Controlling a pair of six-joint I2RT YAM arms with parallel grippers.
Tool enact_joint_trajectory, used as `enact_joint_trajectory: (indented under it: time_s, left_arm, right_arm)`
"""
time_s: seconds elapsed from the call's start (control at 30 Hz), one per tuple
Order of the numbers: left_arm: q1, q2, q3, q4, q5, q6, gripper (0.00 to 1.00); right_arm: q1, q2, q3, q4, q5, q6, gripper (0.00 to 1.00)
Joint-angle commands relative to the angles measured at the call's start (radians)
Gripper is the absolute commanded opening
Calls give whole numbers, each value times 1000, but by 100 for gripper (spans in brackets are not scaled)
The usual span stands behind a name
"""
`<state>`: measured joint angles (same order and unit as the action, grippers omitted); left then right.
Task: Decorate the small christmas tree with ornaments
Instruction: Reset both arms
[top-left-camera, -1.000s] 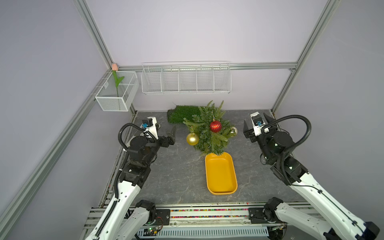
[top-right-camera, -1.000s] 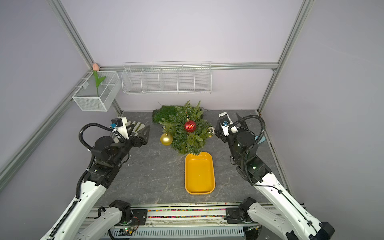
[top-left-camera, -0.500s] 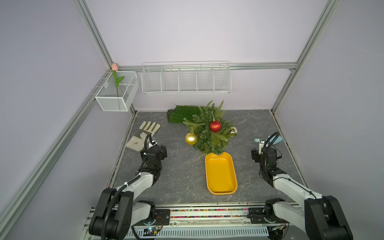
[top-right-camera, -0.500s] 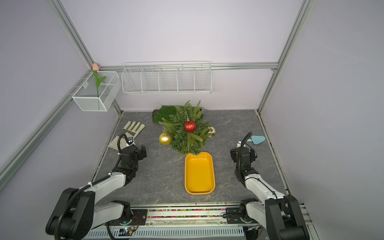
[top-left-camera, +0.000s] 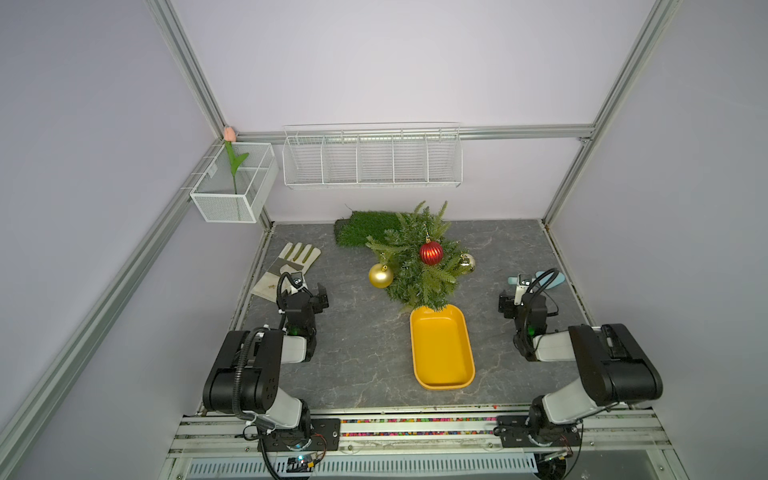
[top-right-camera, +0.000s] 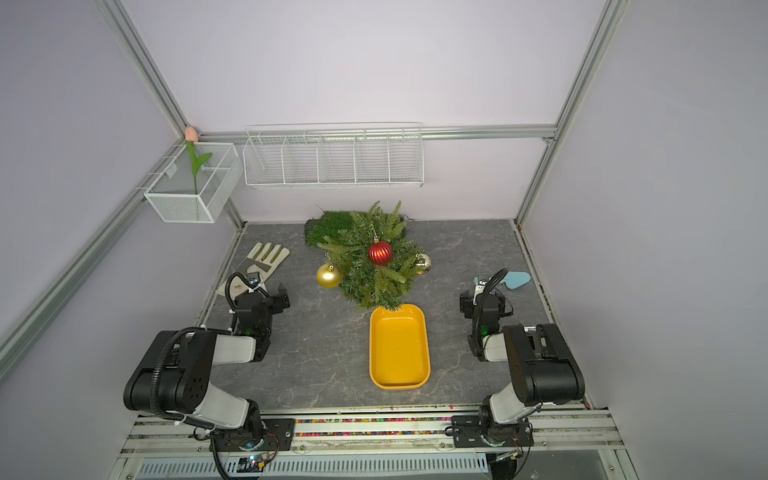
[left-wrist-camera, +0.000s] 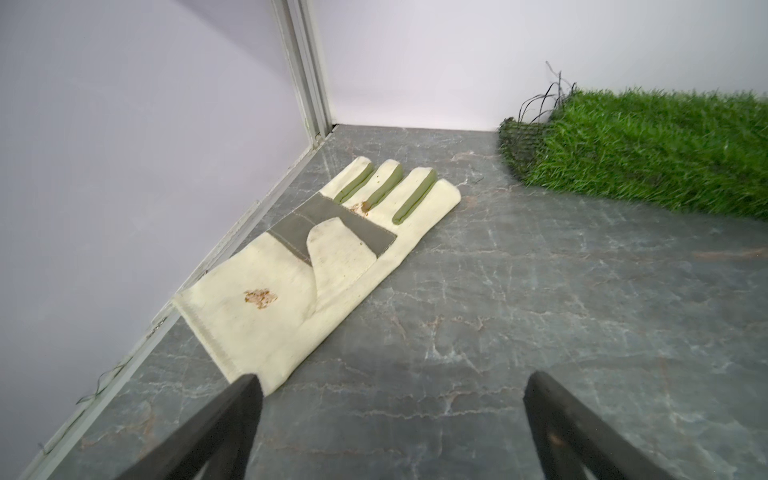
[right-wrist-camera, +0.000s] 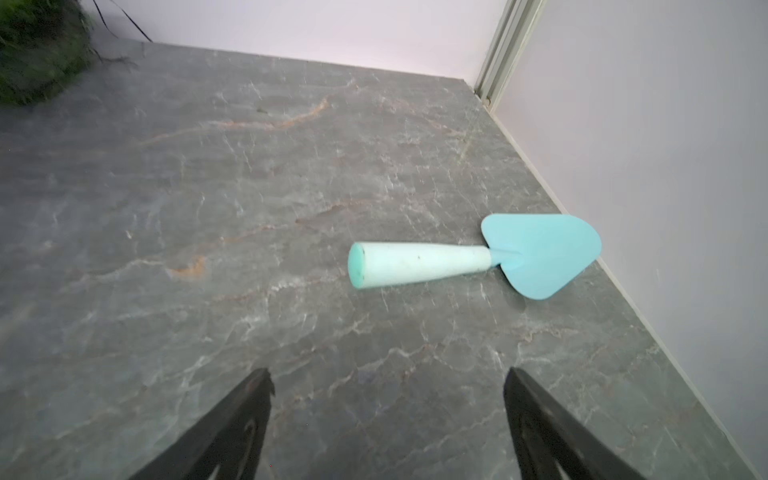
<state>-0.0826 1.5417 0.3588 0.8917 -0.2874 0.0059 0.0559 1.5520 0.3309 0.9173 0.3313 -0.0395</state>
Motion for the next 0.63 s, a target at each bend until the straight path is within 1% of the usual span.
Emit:
enact_joint_trajectory:
  time_s: [0.0,0.07,0.17,0.53,0.6]
  left_arm:
    - [4,6,42,-6,-8,-27,99]
    - [4,14,34,24,-7,-22,99]
    - [4,12,32,25,-7,-20,99]
    - [4,11,32,23,-7,-22,99]
    - [4,11,31,23,-7,-21,99]
  right_arm:
    - [-11,-16,26,11,-33,34,89]
    - [-8,-3,20,47,-26,25,89]
    - [-9,-12,22,28,-29,27,89]
    - [1,-5,20,44,-32,12,89]
    - [6,-8,9,61,-18,8,89]
